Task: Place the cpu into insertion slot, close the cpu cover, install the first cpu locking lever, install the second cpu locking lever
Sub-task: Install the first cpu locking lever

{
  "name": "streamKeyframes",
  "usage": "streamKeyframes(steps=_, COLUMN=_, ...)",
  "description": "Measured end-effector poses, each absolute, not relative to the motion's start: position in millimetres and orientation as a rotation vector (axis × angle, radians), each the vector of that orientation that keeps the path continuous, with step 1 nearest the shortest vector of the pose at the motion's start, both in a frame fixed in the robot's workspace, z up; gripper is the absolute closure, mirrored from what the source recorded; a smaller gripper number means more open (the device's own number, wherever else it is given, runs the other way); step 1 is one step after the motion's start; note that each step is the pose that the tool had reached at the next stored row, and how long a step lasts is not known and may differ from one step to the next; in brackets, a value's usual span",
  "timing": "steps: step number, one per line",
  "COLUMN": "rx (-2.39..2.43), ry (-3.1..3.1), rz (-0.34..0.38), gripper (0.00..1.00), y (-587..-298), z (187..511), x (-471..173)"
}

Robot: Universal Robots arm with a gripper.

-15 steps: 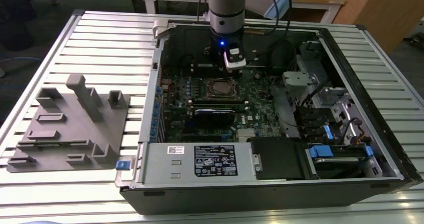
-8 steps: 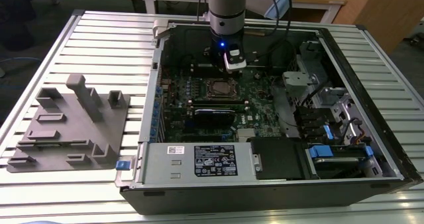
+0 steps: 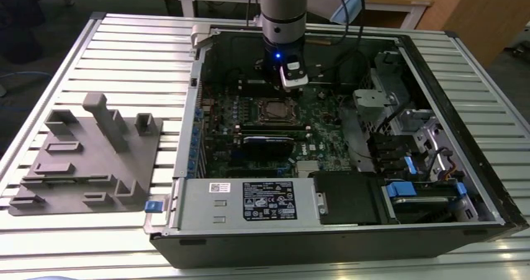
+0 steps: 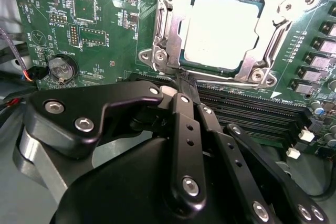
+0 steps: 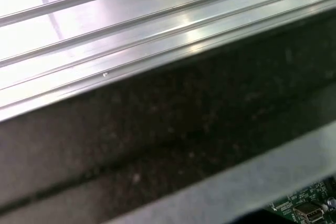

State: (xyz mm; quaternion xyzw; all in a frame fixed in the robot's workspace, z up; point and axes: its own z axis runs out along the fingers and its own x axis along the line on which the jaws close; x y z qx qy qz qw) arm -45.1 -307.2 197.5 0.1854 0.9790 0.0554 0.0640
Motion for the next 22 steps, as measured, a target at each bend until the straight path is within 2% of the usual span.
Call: streamKeyframes(steps=22, rx=0.678, ry=2.929, rz=0.159, gripper=0.89, y=-302.5, z=199.6, x=-45.1)
